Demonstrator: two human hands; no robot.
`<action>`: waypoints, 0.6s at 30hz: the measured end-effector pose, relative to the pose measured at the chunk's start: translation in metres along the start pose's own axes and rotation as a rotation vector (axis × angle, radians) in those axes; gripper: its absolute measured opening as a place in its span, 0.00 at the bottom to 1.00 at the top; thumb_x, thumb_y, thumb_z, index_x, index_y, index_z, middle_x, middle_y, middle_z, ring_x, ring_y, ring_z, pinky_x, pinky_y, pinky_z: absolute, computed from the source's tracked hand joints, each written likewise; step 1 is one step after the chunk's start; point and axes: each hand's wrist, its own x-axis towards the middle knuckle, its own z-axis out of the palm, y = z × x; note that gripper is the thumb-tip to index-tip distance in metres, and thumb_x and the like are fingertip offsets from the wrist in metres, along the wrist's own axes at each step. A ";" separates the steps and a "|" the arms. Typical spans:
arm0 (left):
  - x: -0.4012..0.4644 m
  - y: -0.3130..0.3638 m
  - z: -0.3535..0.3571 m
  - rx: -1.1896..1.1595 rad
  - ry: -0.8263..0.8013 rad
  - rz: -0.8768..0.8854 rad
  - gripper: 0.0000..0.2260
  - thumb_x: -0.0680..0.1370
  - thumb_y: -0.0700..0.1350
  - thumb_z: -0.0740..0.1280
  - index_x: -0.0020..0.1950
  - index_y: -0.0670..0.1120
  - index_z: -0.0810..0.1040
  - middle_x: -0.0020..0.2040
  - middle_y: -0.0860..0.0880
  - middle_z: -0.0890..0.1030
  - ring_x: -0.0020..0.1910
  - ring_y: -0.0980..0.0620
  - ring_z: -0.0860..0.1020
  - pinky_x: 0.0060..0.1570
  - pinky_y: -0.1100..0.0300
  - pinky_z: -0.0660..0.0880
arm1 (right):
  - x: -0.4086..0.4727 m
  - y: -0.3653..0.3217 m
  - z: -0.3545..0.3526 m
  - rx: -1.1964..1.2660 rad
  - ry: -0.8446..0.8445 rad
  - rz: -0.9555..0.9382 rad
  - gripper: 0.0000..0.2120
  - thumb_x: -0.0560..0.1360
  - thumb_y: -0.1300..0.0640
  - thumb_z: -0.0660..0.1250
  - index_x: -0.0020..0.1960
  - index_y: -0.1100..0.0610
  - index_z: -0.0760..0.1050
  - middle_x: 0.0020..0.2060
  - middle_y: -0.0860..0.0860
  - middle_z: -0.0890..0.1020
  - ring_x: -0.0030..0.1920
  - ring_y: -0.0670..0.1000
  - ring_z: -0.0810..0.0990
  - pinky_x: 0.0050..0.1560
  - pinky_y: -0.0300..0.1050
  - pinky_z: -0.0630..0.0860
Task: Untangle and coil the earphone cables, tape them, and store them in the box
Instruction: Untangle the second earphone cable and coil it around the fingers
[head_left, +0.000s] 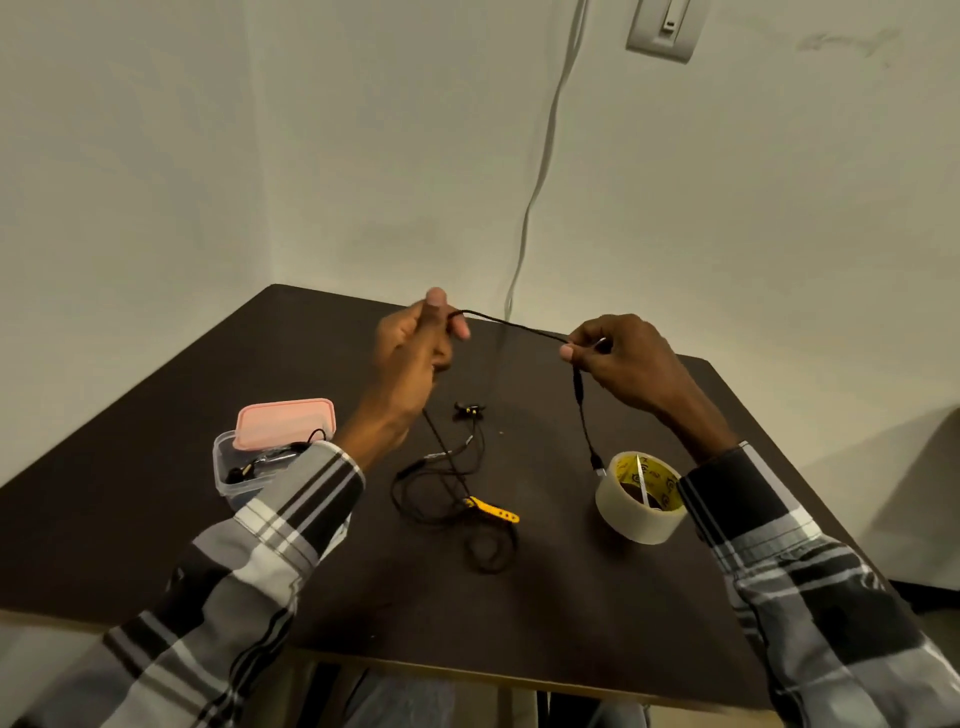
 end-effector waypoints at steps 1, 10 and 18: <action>0.002 0.002 -0.002 -0.003 0.035 0.006 0.19 0.85 0.49 0.55 0.38 0.44 0.74 0.21 0.57 0.65 0.21 0.61 0.59 0.23 0.70 0.57 | -0.001 0.002 0.000 0.074 -0.039 0.026 0.07 0.79 0.50 0.68 0.44 0.52 0.80 0.40 0.46 0.82 0.40 0.45 0.80 0.41 0.42 0.75; 0.015 -0.014 -0.021 -0.036 0.251 -0.103 0.18 0.83 0.55 0.59 0.36 0.48 0.72 0.24 0.58 0.63 0.23 0.60 0.58 0.24 0.65 0.55 | -0.010 0.005 -0.008 0.652 -0.216 0.184 0.10 0.76 0.53 0.72 0.51 0.60 0.82 0.35 0.52 0.82 0.31 0.47 0.77 0.33 0.40 0.77; 0.015 -0.020 -0.033 0.002 0.202 -0.198 0.17 0.80 0.58 0.62 0.39 0.48 0.76 0.25 0.57 0.64 0.24 0.59 0.59 0.25 0.65 0.56 | -0.010 0.011 -0.011 0.505 -0.119 0.205 0.05 0.76 0.56 0.71 0.46 0.58 0.83 0.36 0.51 0.86 0.31 0.43 0.78 0.35 0.39 0.75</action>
